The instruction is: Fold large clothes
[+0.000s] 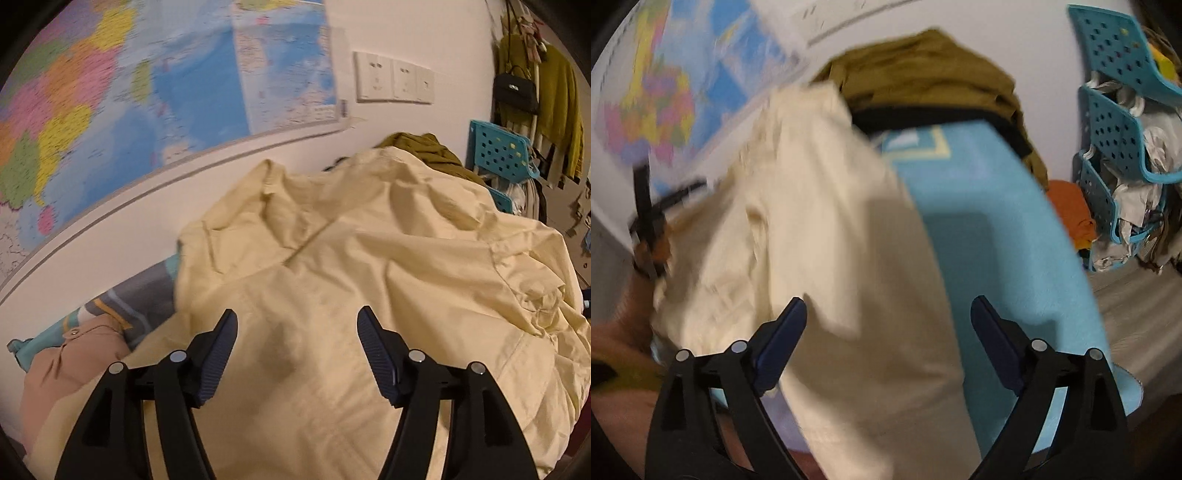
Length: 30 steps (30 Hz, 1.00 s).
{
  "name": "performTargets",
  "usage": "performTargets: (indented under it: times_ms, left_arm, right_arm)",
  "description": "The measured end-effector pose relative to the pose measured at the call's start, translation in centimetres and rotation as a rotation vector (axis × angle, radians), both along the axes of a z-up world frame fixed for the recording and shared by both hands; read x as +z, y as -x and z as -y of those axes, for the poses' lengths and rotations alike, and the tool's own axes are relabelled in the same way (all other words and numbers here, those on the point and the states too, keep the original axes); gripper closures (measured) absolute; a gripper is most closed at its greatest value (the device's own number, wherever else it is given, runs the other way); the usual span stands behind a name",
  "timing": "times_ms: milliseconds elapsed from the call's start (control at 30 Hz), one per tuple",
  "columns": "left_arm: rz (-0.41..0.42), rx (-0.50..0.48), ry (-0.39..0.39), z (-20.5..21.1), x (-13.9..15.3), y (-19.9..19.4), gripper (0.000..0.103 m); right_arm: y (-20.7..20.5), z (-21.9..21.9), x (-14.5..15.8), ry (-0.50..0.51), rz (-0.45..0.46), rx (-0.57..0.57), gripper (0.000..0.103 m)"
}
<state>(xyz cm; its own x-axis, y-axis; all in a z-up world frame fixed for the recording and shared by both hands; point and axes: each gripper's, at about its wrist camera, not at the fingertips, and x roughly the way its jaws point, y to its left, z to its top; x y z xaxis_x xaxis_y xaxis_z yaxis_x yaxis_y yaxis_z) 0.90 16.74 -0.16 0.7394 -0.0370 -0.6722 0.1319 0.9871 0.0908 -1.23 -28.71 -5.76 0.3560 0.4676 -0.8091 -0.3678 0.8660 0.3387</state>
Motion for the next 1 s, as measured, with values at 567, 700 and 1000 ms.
performTargets:
  times_ms: [567, 700, 1000]
  left_arm:
    - [-0.036, -0.121, 0.026, 5.3, -0.3, 0.1, 0.037]
    - [-0.034, -0.151, 0.042, 5.9, -0.3, 0.1, 0.036]
    - [-0.017, -0.147, 0.116, 4.0, 0.2, 0.7, 0.034]
  right_arm:
    - [-1.1, -4.8, 20.2, 0.208, 0.386, 0.084, 0.096]
    - [-0.4, -8.6, 21.9, 0.165, 0.328, 0.224, 0.096]
    - [2.6, -22.0, 21.4, 0.212, 0.188, 0.553, 0.079]
